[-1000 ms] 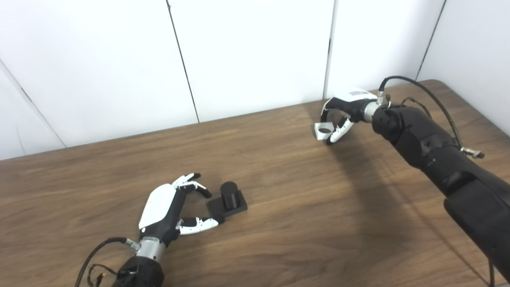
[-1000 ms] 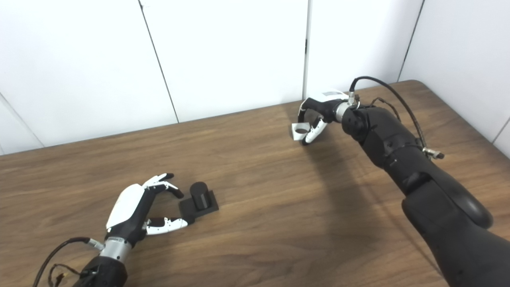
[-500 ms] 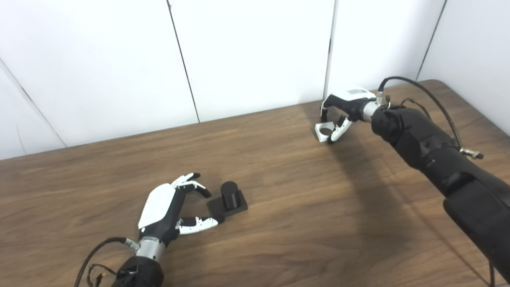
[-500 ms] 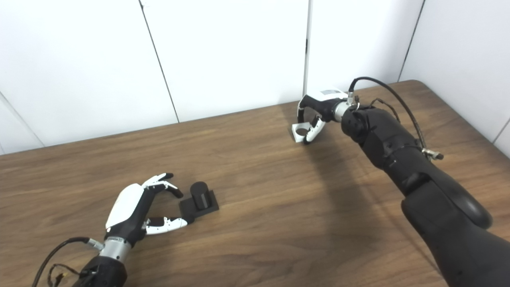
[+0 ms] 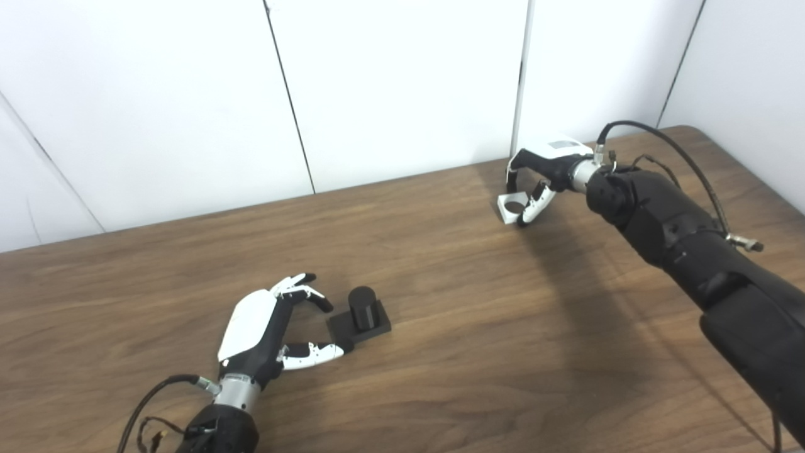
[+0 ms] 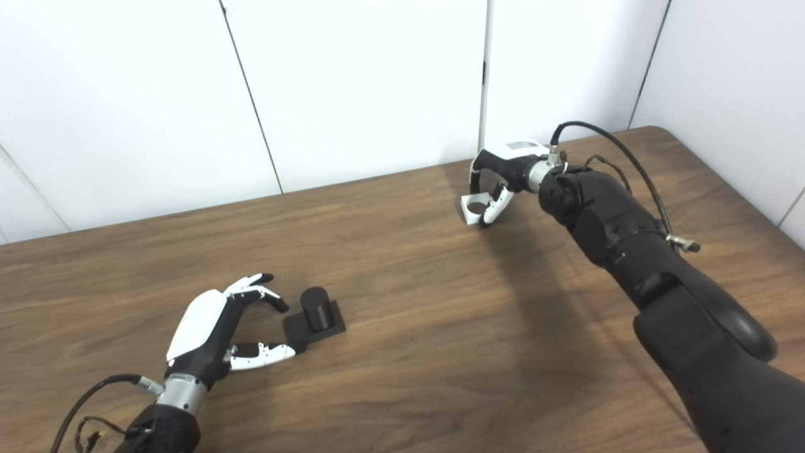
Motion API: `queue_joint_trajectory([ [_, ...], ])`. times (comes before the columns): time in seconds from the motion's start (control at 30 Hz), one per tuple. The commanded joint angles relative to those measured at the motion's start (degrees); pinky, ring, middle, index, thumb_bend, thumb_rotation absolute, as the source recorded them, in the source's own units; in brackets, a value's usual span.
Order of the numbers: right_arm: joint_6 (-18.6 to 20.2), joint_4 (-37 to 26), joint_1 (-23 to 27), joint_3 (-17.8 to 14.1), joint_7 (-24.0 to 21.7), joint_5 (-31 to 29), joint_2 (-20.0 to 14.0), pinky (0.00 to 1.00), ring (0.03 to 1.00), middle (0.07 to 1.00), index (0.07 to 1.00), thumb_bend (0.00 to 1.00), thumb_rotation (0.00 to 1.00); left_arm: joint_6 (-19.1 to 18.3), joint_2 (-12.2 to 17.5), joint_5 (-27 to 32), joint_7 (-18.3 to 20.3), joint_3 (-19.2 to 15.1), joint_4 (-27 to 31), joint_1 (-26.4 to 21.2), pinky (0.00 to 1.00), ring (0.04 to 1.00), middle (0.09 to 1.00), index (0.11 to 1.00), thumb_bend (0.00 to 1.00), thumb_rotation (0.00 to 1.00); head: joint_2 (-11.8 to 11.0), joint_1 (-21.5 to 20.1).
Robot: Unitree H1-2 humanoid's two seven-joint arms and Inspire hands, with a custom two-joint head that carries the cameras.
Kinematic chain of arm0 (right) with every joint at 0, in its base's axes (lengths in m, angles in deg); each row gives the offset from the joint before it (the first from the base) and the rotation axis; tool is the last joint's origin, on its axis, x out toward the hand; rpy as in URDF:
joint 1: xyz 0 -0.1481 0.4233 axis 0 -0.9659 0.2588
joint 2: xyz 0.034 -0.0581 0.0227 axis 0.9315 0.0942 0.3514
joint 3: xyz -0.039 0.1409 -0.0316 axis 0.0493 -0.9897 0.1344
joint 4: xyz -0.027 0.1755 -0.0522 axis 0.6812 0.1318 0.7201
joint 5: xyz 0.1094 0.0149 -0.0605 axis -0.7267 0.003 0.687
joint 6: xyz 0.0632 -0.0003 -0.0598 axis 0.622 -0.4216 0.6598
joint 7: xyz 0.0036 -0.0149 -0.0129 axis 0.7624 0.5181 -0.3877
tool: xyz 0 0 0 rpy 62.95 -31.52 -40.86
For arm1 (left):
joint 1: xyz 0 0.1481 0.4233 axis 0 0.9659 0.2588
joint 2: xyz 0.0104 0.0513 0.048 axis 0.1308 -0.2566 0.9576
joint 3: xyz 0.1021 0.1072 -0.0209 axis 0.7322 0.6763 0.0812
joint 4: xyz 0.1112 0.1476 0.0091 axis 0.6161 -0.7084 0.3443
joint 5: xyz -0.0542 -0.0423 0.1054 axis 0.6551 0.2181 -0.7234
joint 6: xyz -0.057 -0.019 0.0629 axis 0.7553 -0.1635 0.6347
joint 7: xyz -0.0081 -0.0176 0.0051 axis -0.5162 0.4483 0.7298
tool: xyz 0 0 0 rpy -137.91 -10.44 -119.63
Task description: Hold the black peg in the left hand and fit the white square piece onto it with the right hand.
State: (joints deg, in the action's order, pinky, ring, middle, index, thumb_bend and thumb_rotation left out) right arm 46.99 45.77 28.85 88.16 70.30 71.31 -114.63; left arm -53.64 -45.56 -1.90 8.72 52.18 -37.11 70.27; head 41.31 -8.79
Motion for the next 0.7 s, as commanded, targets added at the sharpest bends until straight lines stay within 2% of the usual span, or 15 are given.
queue_joint_trajectory([
  [0.0,-0.94,-2.73,1.40,-1.98,2.18,-1.53,-1.05,0.87,0.855,0.801,0.485,0.52,0.14,-0.75,0.76,-0.31,0.27,-0.14,0.24,-0.37,0.86,0.920,0.888,0.551,0.85,0.34,0.10,-0.02],
  [0.2,-1.38,-7.84,-0.20,-4.68,2.07,-3.05,-1.63,0.85,0.844,0.788,0.485,0.52,0.14,-0.53,0.63,-0.05,0.12,-0.17,-0.13,-0.66,0.87,0.920,0.886,0.550,0.85,0.34,0.06,-0.01],
  [0.37,0.13,-12.80,-1.23,-6.16,0.20,-3.74,-1.87,0.85,0.850,0.796,0.486,0.52,0.14,-0.23,0.40,-0.17,-0.07,0.09,-0.08,-0.81,0.86,0.918,0.886,0.551,0.85,0.30,0.01,-0.13],
  [0.67,0.71,-14.68,-1.94,-6.94,-0.68,-3.83,-1.51,0.84,0.838,0.791,0.486,0.52,0.13,-0.61,-0.45,-0.03,0.81,1.08,0.79,-0.92,0.85,0.916,0.888,0.558,0.87,0.27,0.58,0.25],
])
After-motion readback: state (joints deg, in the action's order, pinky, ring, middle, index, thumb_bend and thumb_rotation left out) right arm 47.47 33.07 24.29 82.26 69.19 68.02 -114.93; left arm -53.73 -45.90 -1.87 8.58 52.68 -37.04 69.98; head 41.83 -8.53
